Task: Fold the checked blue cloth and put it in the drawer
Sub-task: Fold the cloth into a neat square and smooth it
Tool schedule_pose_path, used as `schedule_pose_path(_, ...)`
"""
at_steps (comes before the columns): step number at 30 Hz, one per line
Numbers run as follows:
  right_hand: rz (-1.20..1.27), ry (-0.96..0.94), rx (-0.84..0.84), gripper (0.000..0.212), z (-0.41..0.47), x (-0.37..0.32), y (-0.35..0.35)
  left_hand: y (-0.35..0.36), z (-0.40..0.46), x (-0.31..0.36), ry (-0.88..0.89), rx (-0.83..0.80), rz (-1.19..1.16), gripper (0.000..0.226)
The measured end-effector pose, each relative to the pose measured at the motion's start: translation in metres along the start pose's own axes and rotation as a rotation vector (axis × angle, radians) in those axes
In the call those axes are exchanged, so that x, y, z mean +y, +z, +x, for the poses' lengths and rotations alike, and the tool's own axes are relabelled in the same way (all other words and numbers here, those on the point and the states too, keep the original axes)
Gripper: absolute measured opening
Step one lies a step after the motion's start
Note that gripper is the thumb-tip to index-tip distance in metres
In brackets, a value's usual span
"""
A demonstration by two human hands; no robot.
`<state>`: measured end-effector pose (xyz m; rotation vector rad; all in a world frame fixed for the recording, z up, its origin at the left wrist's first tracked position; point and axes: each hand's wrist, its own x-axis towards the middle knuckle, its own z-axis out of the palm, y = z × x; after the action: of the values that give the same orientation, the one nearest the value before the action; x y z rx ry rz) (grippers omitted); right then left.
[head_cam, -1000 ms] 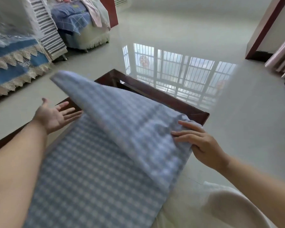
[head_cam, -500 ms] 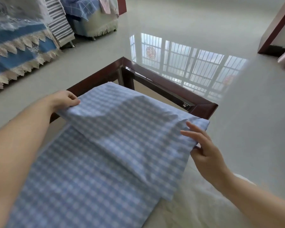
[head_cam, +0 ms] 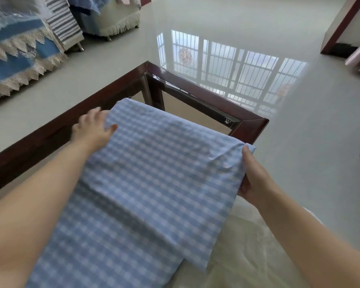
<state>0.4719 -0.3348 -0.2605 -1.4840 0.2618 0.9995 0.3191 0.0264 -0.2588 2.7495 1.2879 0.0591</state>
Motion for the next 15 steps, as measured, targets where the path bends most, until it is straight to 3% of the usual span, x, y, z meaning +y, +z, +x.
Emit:
schedule_pose_path(2, -0.048, -0.025, 0.08, 0.068, 0.005, -0.007, 0.002, 0.019, -0.01, 0.024, 0.155, -0.042, 0.015, 0.059)
schedule_pose_path(4, 0.074, -0.018, 0.117, 0.067, 0.012, -0.012, 0.004, 0.039, -0.017, 0.031, 0.208, -0.142, 0.079, 0.062)
schedule_pose_path(9, 0.429, 0.181, -0.066, 0.067, 0.012, -0.029, 0.002, 0.058, -0.02, 0.024, 0.229, -0.149, 0.066, 0.071)
schedule_pose_path(13, 0.547, -0.042, 0.104, 0.026, 0.014, -0.023, 0.012, 0.057, -0.02, 0.023, 0.232, -0.13, 0.061, 0.072)
schedule_pose_path(15, 0.477, -0.181, 0.268, 0.022, 0.021, -0.017, 0.012, 0.056, -0.02, 0.018, 0.251, -0.126, 0.067, 0.072)
